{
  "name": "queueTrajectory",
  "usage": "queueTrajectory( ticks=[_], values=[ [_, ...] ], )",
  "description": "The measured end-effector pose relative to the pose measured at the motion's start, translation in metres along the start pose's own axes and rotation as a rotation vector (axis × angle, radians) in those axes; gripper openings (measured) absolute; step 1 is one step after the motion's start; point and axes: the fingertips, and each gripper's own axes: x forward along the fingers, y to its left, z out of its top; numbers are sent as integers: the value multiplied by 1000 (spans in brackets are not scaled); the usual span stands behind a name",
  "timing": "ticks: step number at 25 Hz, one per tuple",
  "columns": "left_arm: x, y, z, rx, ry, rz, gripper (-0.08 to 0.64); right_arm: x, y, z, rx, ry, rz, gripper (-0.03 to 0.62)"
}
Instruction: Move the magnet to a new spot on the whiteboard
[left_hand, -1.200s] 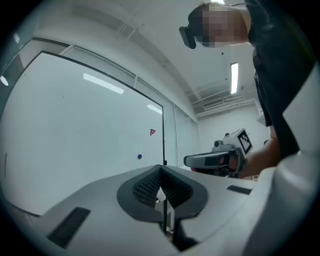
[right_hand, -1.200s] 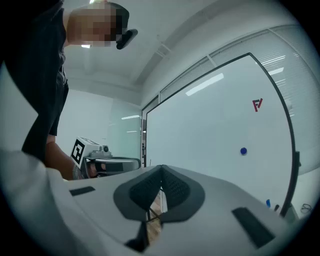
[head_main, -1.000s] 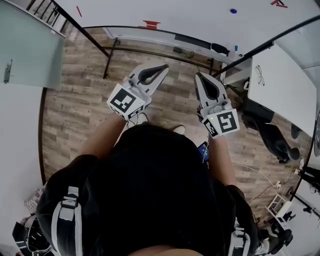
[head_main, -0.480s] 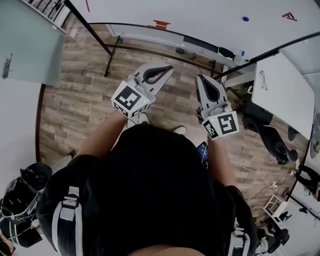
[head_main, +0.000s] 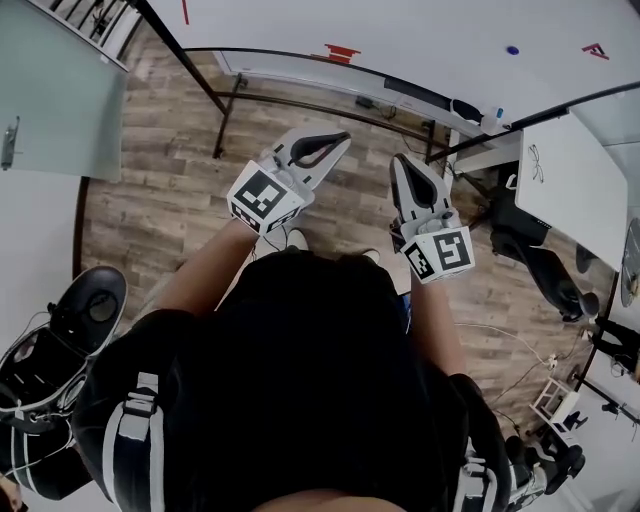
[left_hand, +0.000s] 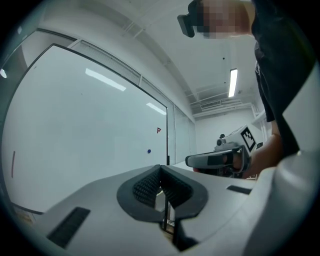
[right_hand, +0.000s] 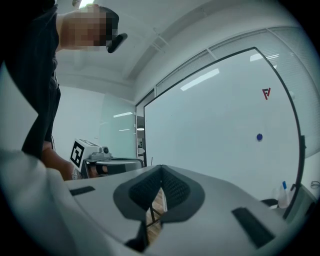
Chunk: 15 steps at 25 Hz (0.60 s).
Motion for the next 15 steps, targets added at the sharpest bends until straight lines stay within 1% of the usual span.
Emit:
queueTrajectory(
  ticks=[3,6,11,15],
  values=[
    [0,12,-1,-11,-4,3,5,6,-4,-1,-8,11,-22,-3],
    [11,21,0,-12,-5,6,5,11,-22,-1,-8,15,-35,-3],
    [43,34,0,9,3,15,5,22,-61,1,-10,-6,-48,-3],
    [78,44,5,23,6,28,5,31,-103,5,-6,-7,-55,-3]
  ],
)
